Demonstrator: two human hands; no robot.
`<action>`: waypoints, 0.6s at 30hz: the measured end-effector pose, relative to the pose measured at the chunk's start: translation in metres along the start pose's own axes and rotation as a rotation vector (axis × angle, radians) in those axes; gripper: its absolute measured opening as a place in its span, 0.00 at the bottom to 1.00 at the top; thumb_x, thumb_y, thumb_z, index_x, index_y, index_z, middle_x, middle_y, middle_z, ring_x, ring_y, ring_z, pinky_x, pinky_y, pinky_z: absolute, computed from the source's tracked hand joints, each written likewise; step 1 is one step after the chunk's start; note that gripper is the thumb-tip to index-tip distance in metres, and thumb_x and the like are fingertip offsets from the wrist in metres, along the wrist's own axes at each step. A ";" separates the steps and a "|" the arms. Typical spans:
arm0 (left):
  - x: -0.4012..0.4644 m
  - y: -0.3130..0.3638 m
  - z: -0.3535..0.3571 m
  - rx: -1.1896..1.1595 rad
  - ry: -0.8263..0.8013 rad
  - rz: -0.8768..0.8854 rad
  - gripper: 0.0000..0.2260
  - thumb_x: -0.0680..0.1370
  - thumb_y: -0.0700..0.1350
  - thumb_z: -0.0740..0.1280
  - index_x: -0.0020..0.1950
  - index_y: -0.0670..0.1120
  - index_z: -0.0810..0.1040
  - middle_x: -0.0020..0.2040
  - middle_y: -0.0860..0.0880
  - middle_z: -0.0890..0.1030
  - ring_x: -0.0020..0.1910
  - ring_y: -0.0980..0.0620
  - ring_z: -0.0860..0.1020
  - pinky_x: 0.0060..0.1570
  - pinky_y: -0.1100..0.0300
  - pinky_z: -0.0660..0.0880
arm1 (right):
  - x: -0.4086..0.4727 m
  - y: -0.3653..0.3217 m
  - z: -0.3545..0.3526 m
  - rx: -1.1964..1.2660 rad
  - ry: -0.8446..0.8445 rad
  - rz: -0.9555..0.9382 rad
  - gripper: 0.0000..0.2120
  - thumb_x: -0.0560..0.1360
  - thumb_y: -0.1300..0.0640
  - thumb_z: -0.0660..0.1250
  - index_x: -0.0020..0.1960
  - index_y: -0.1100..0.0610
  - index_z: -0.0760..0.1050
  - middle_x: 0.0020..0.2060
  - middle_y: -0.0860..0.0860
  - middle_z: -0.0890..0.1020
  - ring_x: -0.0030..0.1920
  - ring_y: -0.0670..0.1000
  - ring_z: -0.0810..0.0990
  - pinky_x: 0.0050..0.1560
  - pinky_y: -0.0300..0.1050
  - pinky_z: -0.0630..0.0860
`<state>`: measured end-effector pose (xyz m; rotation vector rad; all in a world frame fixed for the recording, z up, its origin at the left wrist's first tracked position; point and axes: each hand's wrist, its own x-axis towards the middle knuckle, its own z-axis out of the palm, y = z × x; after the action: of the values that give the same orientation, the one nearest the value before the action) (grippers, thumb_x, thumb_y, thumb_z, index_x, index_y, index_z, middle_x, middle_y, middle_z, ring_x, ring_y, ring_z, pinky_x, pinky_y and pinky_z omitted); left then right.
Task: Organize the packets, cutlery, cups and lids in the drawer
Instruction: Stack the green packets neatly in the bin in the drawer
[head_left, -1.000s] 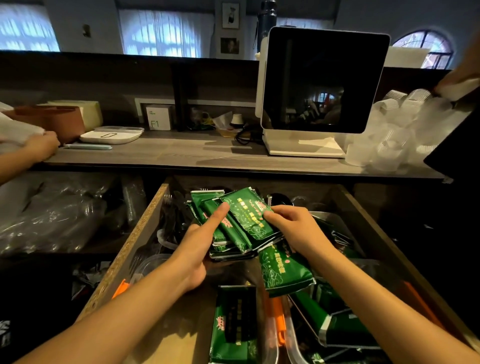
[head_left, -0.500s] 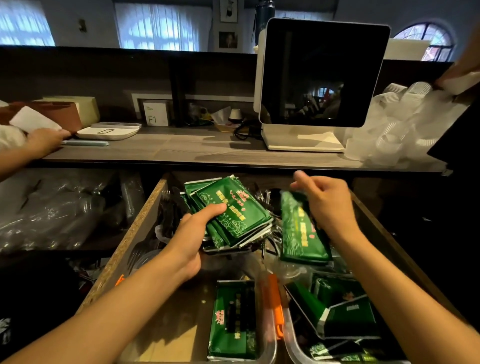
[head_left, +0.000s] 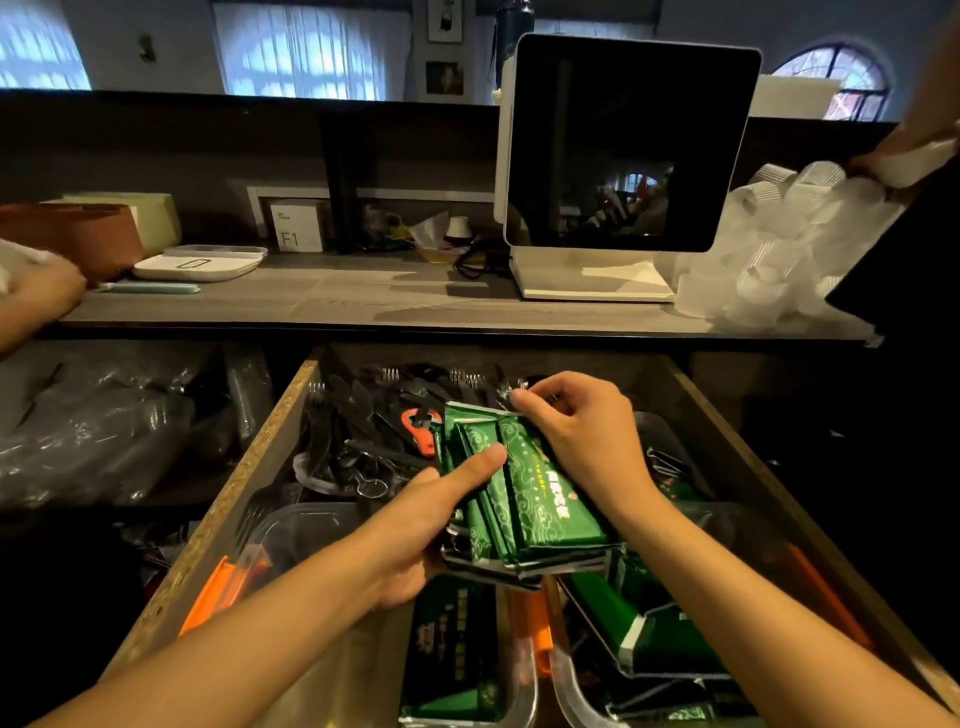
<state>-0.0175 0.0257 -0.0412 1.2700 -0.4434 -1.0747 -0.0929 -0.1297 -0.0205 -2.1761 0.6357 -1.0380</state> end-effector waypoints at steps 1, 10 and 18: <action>-0.001 0.000 0.001 0.001 -0.007 0.005 0.28 0.67 0.54 0.74 0.64 0.42 0.77 0.55 0.42 0.86 0.54 0.43 0.85 0.56 0.47 0.80 | -0.002 -0.001 0.001 -0.017 -0.003 -0.011 0.11 0.72 0.45 0.73 0.43 0.52 0.82 0.31 0.47 0.80 0.31 0.44 0.76 0.31 0.34 0.69; -0.005 0.000 0.006 0.065 0.110 0.083 0.04 0.75 0.38 0.72 0.48 0.41 0.80 0.42 0.43 0.87 0.40 0.47 0.86 0.43 0.55 0.84 | -0.013 -0.019 0.004 0.246 -0.028 0.003 0.10 0.80 0.48 0.63 0.52 0.52 0.79 0.42 0.42 0.81 0.43 0.36 0.78 0.41 0.27 0.69; -0.003 0.014 -0.001 0.090 0.362 0.350 0.14 0.73 0.47 0.74 0.57 0.47 0.77 0.42 0.58 0.86 0.46 0.61 0.84 0.42 0.67 0.78 | -0.020 -0.024 0.014 0.403 -0.358 0.225 0.09 0.78 0.47 0.66 0.53 0.50 0.80 0.48 0.45 0.84 0.50 0.47 0.83 0.53 0.45 0.78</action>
<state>-0.0129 0.0279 -0.0272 1.3716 -0.4203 -0.5219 -0.0891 -0.0956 -0.0202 -1.8224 0.4450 -0.5780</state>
